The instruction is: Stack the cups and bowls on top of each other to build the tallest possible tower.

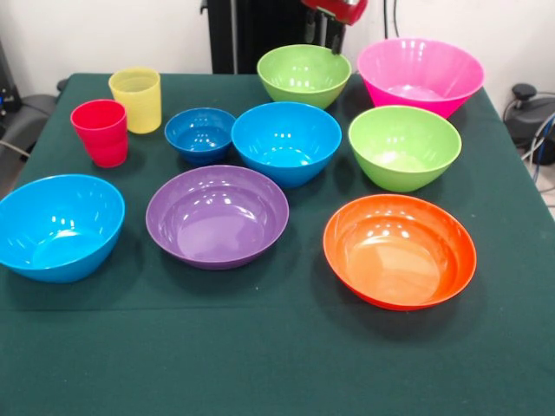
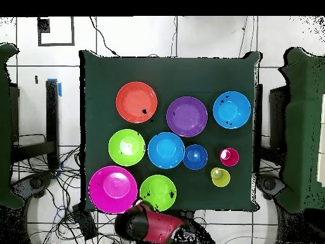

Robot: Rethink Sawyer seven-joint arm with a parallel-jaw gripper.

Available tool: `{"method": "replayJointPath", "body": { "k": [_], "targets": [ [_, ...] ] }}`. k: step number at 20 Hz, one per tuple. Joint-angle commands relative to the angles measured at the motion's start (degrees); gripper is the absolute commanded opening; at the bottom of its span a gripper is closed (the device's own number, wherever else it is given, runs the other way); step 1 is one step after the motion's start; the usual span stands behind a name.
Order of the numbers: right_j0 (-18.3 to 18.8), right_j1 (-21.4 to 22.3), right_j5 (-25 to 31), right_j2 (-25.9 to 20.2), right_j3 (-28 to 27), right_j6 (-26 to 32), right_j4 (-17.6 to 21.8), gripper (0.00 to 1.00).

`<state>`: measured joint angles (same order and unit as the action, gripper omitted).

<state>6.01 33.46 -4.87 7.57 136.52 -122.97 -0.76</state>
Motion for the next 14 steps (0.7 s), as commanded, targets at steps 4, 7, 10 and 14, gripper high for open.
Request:
{"method": "replayJointPath", "body": {
  "k": [4,7,10,14],
  "targets": [
    [-1.3,-4.1,-5.0,-5.6,-4.5,-9.5,-0.6,1.00],
    [-1.9,-4.1,-5.4,-5.4,-4.6,-9.8,-0.9,1.00],
    [-2.4,-4.5,-5.5,-5.4,-4.9,-10.1,-1.4,1.00],
    [-2.9,-5.0,-5.2,-5.4,-5.7,-10.1,-2.0,1.00]
  ]
}}
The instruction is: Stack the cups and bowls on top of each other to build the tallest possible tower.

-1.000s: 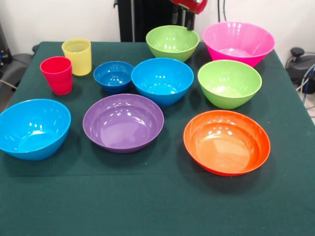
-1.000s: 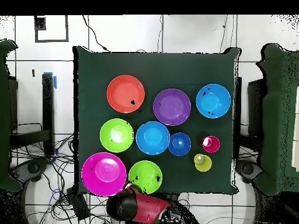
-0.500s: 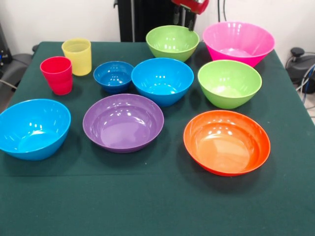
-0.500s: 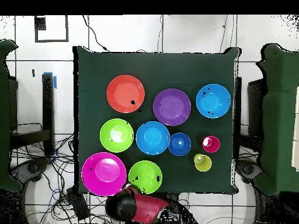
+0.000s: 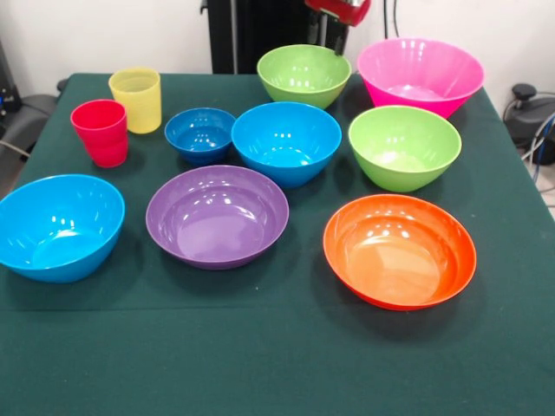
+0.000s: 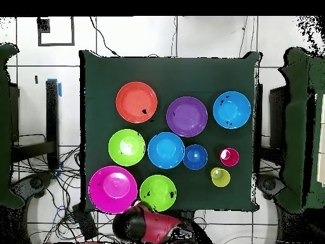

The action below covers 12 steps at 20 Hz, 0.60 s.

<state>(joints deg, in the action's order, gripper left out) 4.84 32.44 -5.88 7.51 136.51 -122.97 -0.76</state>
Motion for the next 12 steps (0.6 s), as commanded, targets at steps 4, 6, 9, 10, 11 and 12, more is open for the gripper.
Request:
{"method": "replayJointPath", "body": {
  "k": [4,6,9,10,11,12],
  "targets": [
    [-2.0,-4.8,-4.8,-5.8,-6.5,-10.5,-2.6,1.00],
    [-2.1,-5.1,-5.1,-6.1,-6.8,-10.7,-2.8,1.00],
    [-2.3,-5.6,-5.2,-6.2,-7.5,-10.8,-3.3,1.00],
    [-2.5,-5.7,-5.4,-6.1,-7.5,-10.9,-3.5,1.00],
    [-2.4,-6.0,-5.5,-6.1,-7.9,-10.9,-3.5,1.00],
    [-2.4,-6.1,-5.8,-6.1,-7.9,-11.0,-3.6,1.00]
  ]
}}
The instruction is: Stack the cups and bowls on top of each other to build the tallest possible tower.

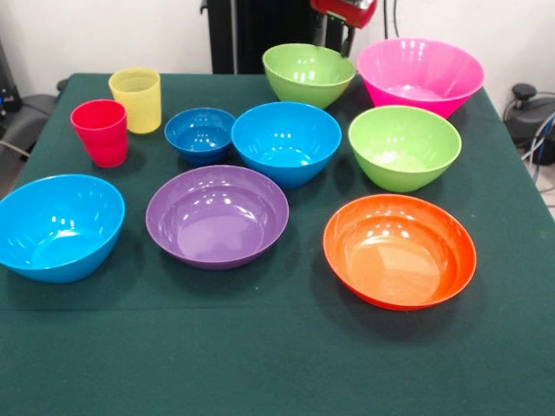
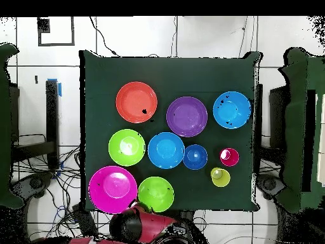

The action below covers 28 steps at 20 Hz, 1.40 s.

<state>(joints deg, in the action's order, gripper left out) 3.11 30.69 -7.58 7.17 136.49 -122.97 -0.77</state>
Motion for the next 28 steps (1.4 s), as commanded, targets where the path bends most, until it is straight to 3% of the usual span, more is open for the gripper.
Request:
{"method": "replayJointPath", "body": {
  "k": [1,28],
  "targets": [
    [-0.4,-4.6,-4.4,-5.8,-8.0,-11.0,-3.5,1.00],
    [3.2,-4.5,-3.7,-7.2,-8.3,-9.5,-1.6,1.00]
  ]
}}
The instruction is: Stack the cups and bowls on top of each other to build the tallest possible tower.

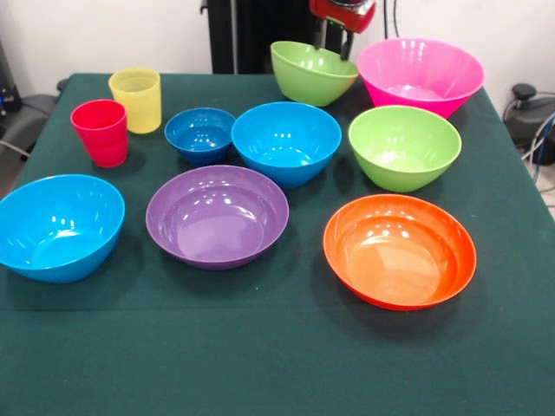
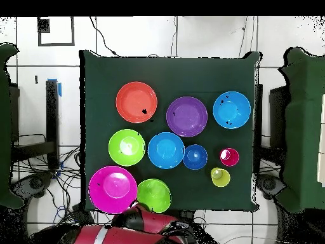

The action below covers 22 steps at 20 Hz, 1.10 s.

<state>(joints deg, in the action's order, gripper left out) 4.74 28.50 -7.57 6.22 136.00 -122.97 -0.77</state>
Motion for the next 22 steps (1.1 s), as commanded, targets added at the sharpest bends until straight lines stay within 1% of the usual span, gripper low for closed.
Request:
{"method": "replayJointPath", "body": {
  "k": [1,6,7,12,22],
  "targets": [
    [1.9,-2.1,-3.4,-6.5,-7.7,-9.4,-1.5,1.00],
    [1.2,0.8,0.3,-6.2,-7.0,-8.8,-2.5,1.00],
    [1.4,1.9,1.8,-6.5,-6.7,-8.7,-2.8,1.00],
    [1.7,4.3,5.3,-6.5,-6.4,-7.7,-3.0,1.00],
    [2.7,5.9,7.0,-6.9,-6.3,-7.1,-2.5,1.00]
  ]
}}
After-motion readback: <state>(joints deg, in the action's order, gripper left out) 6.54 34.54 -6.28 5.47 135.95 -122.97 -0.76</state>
